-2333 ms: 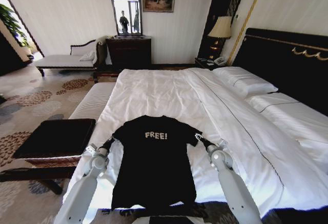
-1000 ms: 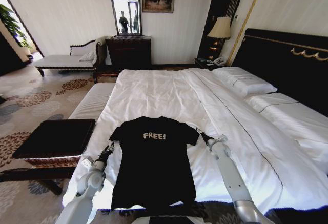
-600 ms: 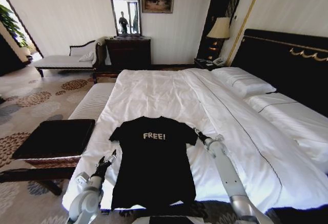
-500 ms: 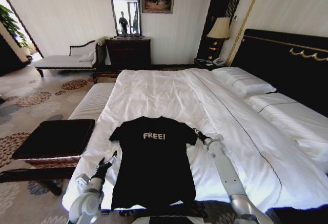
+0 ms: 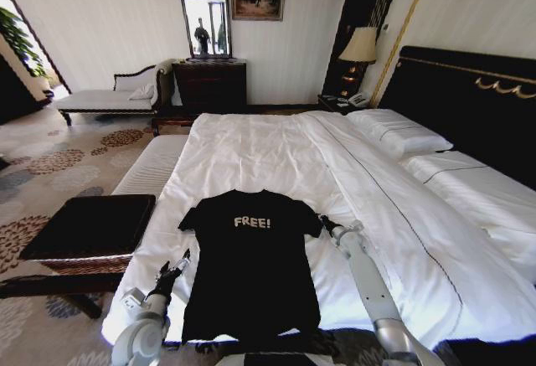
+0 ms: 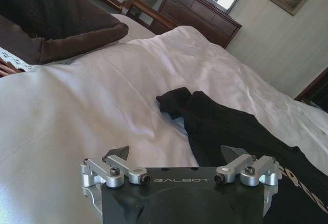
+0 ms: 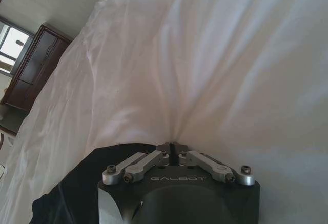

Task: Fold the clothes on the bed and place them into the basket.

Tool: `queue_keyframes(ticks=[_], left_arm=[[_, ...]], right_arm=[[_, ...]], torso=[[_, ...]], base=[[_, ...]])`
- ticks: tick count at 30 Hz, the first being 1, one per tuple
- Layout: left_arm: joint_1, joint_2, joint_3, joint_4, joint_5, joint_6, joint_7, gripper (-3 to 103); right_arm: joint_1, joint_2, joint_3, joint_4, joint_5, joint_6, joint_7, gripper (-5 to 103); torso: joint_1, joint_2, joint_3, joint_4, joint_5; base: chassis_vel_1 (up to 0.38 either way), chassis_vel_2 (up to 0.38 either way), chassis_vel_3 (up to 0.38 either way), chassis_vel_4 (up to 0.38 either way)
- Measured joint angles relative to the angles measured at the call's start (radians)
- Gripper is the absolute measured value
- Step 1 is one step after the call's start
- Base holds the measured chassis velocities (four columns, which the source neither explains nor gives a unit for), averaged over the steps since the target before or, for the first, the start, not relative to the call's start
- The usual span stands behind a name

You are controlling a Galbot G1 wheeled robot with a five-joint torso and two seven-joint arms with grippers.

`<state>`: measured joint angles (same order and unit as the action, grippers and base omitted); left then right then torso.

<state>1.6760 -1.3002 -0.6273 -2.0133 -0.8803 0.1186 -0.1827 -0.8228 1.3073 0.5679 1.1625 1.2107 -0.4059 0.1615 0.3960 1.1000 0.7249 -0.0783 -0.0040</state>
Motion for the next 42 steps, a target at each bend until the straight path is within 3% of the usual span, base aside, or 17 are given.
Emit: queue_keyframes(ticks=[3, 13, 20, 25, 32, 42], left_arm=[[0.006, 0.000, -0.006, -0.006, -0.001, 0.001, -0.002, 100], [0.011, -0.005, -0.018, -0.017, -0.010, 0.003, -0.002, 100], [0.022, -0.006, -0.019, -0.031, 0.017, 0.003, 0.000, 100], [0.032, -0.016, -0.019, -0.032, 0.023, 0.001, 0.005, 100], [0.053, -0.013, -0.042, -0.053, 0.035, -0.002, 0.013, 100], [0.055, -0.016, -0.047, -0.051, 0.034, -0.004, 0.017, 100]], right_arm=[[-0.006, 0.000, 0.001, 0.021, 0.003, 0.000, 0.006, 1], [-0.028, -0.008, -0.004, 0.077, 0.008, -0.001, 0.017, 1], [-0.061, -0.009, -0.037, 0.247, 0.052, -0.001, 0.062, 1], [-0.059, 0.037, -0.086, 0.337, 0.066, -0.011, 0.096, 1], [-0.042, 0.108, -0.166, 0.314, -0.003, -0.014, 0.102, 1], [-0.038, 0.130, -0.213, 0.254, -0.072, -0.007, 0.080, 1]], torso=[[0.000, 0.000, 0.000, -0.0003, -0.0003], [0.000, 0.000, 0.000, -0.0005, -0.0004], [0.000, 0.000, 0.000, -0.0006, -0.0007], [0.000, 0.000, 0.000, -0.0004, -0.0007], [0.000, 0.000, 0.000, -0.0004, -0.0006], [0.000, 0.000, 0.000, -0.0004, -0.0006]], base=[[0.000, 0.000, 0.000, 0.000], [0.000, 0.000, 0.000, 0.000], [0.000, 0.000, 0.000, 0.000], [0.000, 0.000, 0.000, 0.000], [0.000, 0.000, 0.000, 0.000], [0.000, 0.000, 0.000, 0.000]])
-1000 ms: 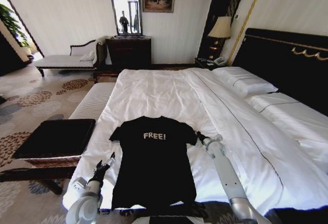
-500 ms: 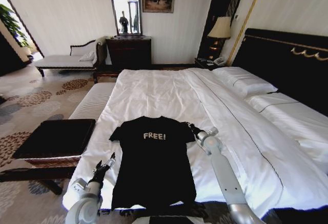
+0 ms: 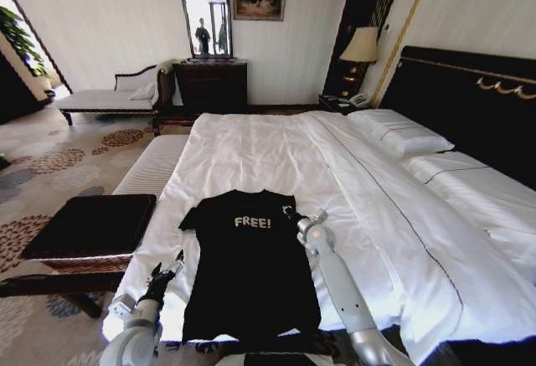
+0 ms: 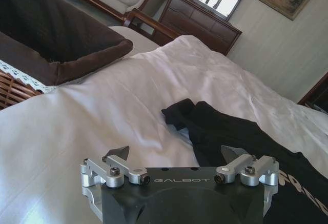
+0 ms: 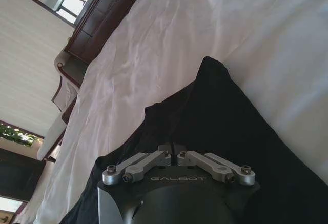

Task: Fold the clothes on the bed and place them into the basket.

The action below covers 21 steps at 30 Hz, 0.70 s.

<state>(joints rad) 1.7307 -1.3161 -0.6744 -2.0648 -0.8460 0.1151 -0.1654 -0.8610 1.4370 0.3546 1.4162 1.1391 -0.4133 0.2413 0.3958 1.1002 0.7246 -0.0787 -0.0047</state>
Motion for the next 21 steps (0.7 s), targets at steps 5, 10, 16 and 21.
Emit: queue_keyframes(ticks=[5, 10, 16, 21], left_arm=[[-0.009, 0.000, 0.005, 0.002, 0.000, 0.000, -0.001, 100], [-0.012, 0.000, 0.006, 0.010, 0.001, 0.000, 0.002, 100], [-0.012, 0.000, 0.006, 0.014, 0.002, 0.000, 0.003, 100], [-0.021, 0.002, 0.011, 0.013, 0.002, 0.000, 0.002, 100]], right_arm=[[0.001, -0.003, -0.016, -0.012, -0.015, 0.000, -0.011, 1], [-0.004, -0.004, -0.023, -0.031, -0.041, 0.000, -0.027, -2], [-0.025, -0.009, -0.031, -0.018, -0.049, -0.002, -0.037, 12], [-0.065, -0.015, -0.035, 0.076, -0.032, -0.013, -0.041, 39]], torso=[[0.000, 0.000, 0.000, 0.0000, 0.0000], [0.000, 0.000, 0.000, 0.0000, 0.0001], [0.000, 0.000, 0.000, -0.0001, 0.0002], [0.000, 0.000, 0.000, 0.0001, 0.0001]], base=[[0.000, 0.000, 0.000, 0.000], [0.000, 0.000, 0.000, 0.000], [0.000, 0.000, 0.000, 0.000], [0.000, 0.000, 0.000, 0.000]])
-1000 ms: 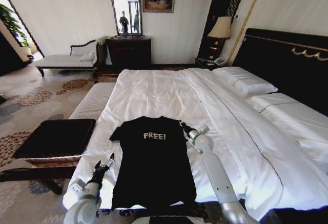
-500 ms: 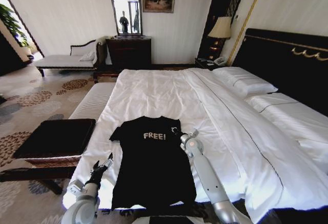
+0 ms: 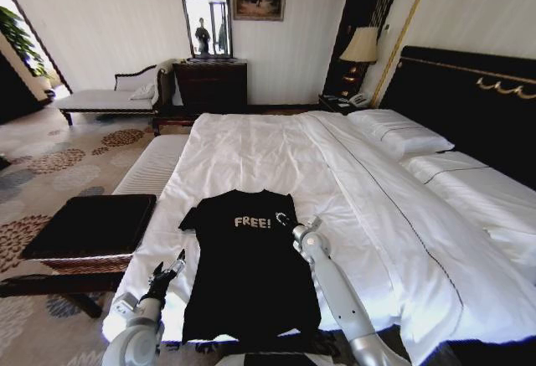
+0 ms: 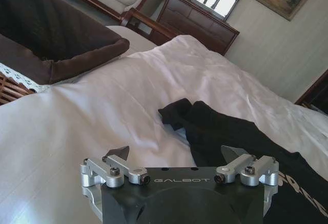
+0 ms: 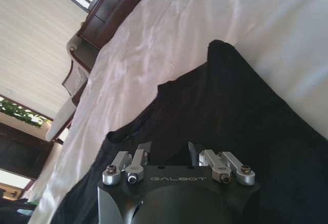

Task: Fold the clothes on the bed and place them into the basket.

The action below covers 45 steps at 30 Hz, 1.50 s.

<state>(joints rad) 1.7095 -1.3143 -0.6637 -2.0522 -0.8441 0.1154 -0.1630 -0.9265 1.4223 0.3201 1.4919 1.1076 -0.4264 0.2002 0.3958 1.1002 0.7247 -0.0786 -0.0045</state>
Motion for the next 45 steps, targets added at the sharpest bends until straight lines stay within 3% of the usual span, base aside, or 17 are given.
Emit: queue_keyframes(ticks=[4, 5, 7, 9, 13, 18, 23, 30, 35, 45], left_arm=[[-0.017, 0.010, 0.004, 0.001, -0.007, 0.004, -0.004, 100], [-0.032, 0.016, 0.005, 0.006, -0.014, 0.007, -0.008, 100], [-0.046, 0.021, 0.007, 0.010, -0.025, 0.012, -0.013, 100], [-0.079, 0.031, 0.013, 0.020, -0.052, 0.020, -0.026, 100], [-0.138, 0.048, 0.022, 0.047, -0.084, 0.028, -0.047, 100], [-0.274, 0.075, 0.043, 0.147, -0.201, 0.052, -0.098, 100], [-0.368, 0.090, 0.079, 0.249, -0.265, 0.070, -0.108, 100], [-0.493, 0.073, 0.153, 0.340, -0.289, 0.088, -0.106, 100], [-0.537, 0.065, 0.160, 0.404, -0.252, 0.089, -0.129, 100], [-0.611, 0.096, 0.153, 0.506, -0.230, 0.083, -0.118, 100]], right_arm=[[-0.031, -0.006, 0.016, 0.068, 0.021, -0.003, 0.002, 50], [-0.049, -0.014, 0.026, 0.102, 0.027, -0.004, 0.003, 61], [-0.065, -0.021, 0.036, 0.129, 0.032, -0.004, 0.004, 61], [-0.097, -0.038, 0.062, 0.165, 0.035, -0.004, 0.004, 73], [-0.144, -0.059, 0.098, 0.187, 0.036, 0.000, 0.003, 83], [-0.243, -0.089, 0.149, 0.238, 0.027, 0.011, 0.001, 99], [-0.285, -0.096, 0.173, 0.285, 0.027, 0.011, 0.005, 100], [-0.297, -0.102, 0.177, 0.310, 0.027, 0.011, 0.013, 100], [-0.266, -0.097, 0.158, 0.294, 0.032, 0.010, 0.017, 100], [-0.251, -0.101, 0.151, 0.278, 0.038, 0.010, 0.012, 100]], torso=[[0.000, 0.000, 0.000, 0.0000, 0.0001], [0.000, 0.000, 0.000, 0.0000, 0.0000], [0.000, 0.000, 0.000, 0.0000, 0.0000], [0.000, 0.000, 0.000, 0.0000, 0.0000], [0.000, 0.000, 0.000, -0.0002, 0.0001], [0.000, 0.000, 0.000, -0.0003, 0.0001], [0.000, 0.000, 0.000, -0.0002, 0.0000], [0.000, 0.000, 0.000, -0.0006, 0.0000], [0.000, 0.000, 0.000, 0.0005, 0.0000], [0.000, 0.000, 0.000, -0.0001, -0.0001]], base=[[0.000, 0.000, 0.000, 0.000], [0.000, 0.000, 0.000, 0.000], [0.000, 0.000, 0.000, 0.000], [0.000, 0.000, 0.000, 0.000], [0.000, 0.000, 0.000, 0.000], [0.000, 0.000, 0.000, 0.000], [0.000, 0.000, 0.000, 0.000], [0.000, 0.000, 0.000, 0.000], [0.000, 0.000, 0.000, 0.000], [0.000, 0.000, 0.000, 0.000]])
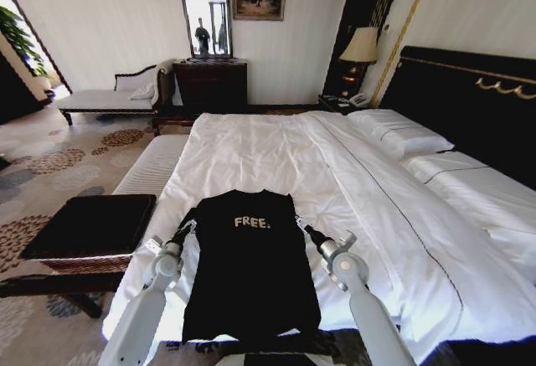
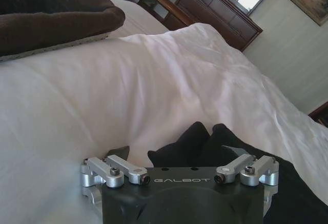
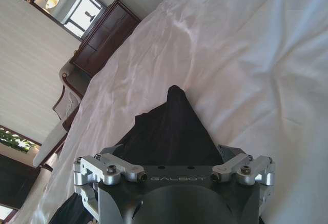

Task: Fold the clothes on the bed and place them into the basket.

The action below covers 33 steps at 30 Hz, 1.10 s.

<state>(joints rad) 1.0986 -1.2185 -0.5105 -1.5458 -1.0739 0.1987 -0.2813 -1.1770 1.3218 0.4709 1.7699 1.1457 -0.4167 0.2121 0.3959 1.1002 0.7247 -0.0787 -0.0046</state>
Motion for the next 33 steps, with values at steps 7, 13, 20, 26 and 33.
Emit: queue_keyframes(ticks=[7, 13, 20, 26, 33], left_arm=[[-0.052, -0.002, 0.009, 0.034, -0.038, 0.002, 0.002, 100], [-0.086, -0.009, 0.029, 0.074, -0.031, 0.006, -0.005, 90], [-0.101, -0.015, 0.043, 0.100, -0.018, -0.005, 0.010, 64], [-0.104, -0.017, 0.049, 0.107, -0.006, -0.010, 0.010, 42], [-0.108, -0.012, 0.050, 0.100, 0.003, -0.026, 0.002, 15]], right_arm=[[0.018, 0.000, -0.014, -0.013, 0.001, -0.001, 0.000, 100], [0.022, -0.005, -0.015, -0.012, 0.001, -0.003, 0.003, 100], [0.015, -0.007, -0.006, -0.020, 0.002, -0.003, 0.003, 100], [0.013, -0.002, -0.005, -0.020, 0.000, -0.003, 0.003, 100], [0.022, -0.001, -0.005, -0.026, 0.000, -0.002, 0.004, 100]], torso=[[0.000, 0.000, 0.000, 0.0000, 0.0000], [0.000, 0.000, 0.000, 0.0000, 0.0001], [0.000, 0.000, 0.000, 0.0000, 0.0001], [0.000, 0.000, 0.000, 0.0000, 0.0001], [0.000, 0.000, 0.000, 0.0000, 0.0000]], base=[[0.000, 0.000, 0.000, 0.000], [0.000, 0.000, 0.000, 0.000], [0.000, 0.000, 0.000, 0.000], [0.000, 0.000, 0.000, 0.000], [0.000, 0.000, 0.000, 0.000]])
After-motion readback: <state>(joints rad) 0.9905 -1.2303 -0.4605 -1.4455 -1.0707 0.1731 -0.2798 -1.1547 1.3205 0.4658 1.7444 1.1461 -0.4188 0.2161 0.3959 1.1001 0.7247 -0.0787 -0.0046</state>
